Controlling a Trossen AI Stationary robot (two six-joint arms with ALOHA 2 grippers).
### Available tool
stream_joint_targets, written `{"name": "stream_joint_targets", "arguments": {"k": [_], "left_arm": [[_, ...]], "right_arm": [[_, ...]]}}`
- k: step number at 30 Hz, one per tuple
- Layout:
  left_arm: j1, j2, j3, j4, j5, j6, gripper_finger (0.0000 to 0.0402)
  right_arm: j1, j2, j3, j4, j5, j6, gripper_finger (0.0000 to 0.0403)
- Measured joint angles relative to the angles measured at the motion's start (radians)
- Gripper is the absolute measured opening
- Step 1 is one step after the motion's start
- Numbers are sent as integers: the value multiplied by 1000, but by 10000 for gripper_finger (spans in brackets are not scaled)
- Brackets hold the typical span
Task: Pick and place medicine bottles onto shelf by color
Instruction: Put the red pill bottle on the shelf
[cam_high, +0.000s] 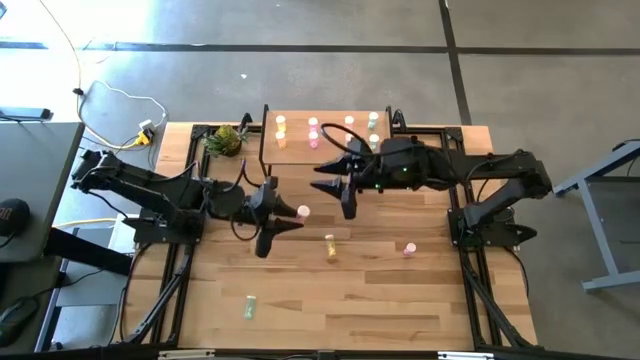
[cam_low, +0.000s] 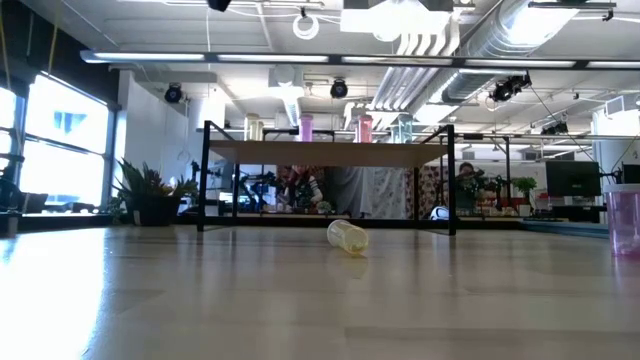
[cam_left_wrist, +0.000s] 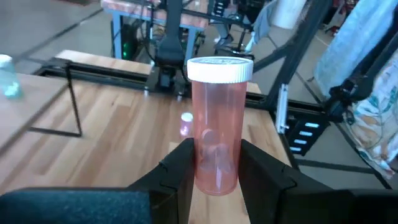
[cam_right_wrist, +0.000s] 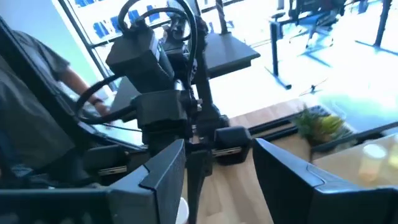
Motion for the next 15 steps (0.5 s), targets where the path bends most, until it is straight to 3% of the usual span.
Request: {"name": "stream_joint_targets", "arguments": {"k": [6,15], "left_arm": [[92,0,0,38,17,29,99],[230,0,0,111,53,89,99]], "right_arm": [[-80,0,0,-6,-8,-41,181],[-215,-11,0,-10,-214,-121,218]]}}
